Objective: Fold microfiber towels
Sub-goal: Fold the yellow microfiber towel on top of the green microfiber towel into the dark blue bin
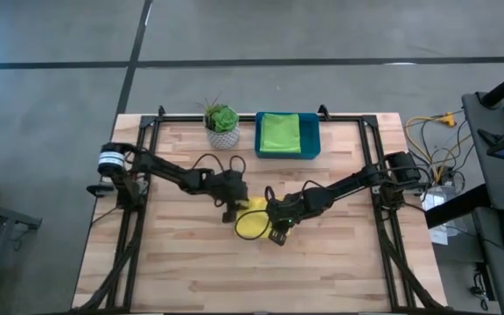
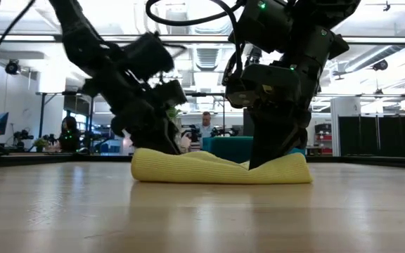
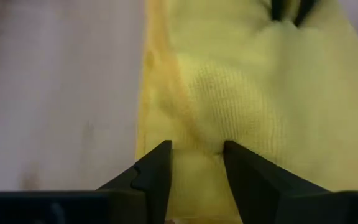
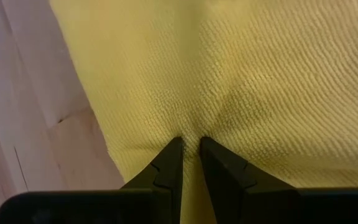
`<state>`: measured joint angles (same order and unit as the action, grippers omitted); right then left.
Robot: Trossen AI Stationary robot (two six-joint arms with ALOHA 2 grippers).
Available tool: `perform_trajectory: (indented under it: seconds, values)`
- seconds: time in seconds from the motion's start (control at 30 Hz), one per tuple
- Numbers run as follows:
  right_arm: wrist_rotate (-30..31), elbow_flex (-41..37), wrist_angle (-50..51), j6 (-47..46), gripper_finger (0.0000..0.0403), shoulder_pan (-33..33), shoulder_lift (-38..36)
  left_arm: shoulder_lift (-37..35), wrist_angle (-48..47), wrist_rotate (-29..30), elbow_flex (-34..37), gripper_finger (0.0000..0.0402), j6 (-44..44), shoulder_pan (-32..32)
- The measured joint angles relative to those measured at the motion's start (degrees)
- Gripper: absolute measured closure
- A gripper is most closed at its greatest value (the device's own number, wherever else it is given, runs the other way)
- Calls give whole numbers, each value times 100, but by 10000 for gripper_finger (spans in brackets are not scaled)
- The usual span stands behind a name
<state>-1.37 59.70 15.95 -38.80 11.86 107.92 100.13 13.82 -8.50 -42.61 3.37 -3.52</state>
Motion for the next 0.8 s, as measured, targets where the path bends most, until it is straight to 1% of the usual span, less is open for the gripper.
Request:
perform_trajectory:
  seconds: [0.1, 0.23, 0.4, 0.5, 0.57, 0.6, 0.73, 0.8]
  values:
    - [7, -9, 10, -47, 346, 0, 0, 173, -379, -506, -308, 265, -2, 3]
    - [17, -15, 9, -82, 346, 0, 2, 216, -529, -1047, -507, 265, -26, 24]
    - [120, -22, 4, -103, 346, 2, 2, 156, -497, -1334, -617, 265, -299, 24]
    - [129, -26, 2, -125, 346, 2, 2, 108, -594, -1494, -660, 268, -303, 24]
    - [139, -30, -2, -126, 346, 2, 2, 91, -771, -1509, -697, 283, -300, 24]
    - [142, -32, -2, -125, 346, 2, 2, 89, -898, -1509, -719, 297, -300, 24]
    - [142, -33, -1, -123, 346, 2, 2, -1, -1620, -1513, -837, 379, -285, -3]
    - [146, -35, -3, -123, 346, 2, 4, -120, -1916, -1513, -859, 393, -254, -41]
